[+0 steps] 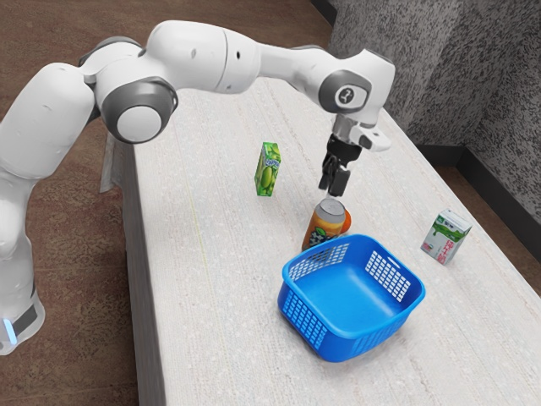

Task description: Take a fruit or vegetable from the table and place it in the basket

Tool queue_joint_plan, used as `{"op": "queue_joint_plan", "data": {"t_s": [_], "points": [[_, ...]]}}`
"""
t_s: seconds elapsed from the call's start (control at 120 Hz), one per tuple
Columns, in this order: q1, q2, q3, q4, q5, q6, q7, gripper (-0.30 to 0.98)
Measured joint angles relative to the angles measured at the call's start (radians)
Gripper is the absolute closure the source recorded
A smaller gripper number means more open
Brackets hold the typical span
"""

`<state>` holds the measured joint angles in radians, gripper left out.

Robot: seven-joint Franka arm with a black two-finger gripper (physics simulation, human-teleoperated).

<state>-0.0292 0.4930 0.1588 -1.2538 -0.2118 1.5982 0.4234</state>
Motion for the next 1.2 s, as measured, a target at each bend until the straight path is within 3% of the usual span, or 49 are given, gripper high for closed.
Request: {"op": "queue_joint_plan", "data": {"t_s": [0.292,1.2], "points": [[0.0,0.008,-0.001,-0.017,0.068,0.056,0.012,0.0],[0.0,0.116,-0.041,0.08,0.073,0.108,0.032,0.0]]}}
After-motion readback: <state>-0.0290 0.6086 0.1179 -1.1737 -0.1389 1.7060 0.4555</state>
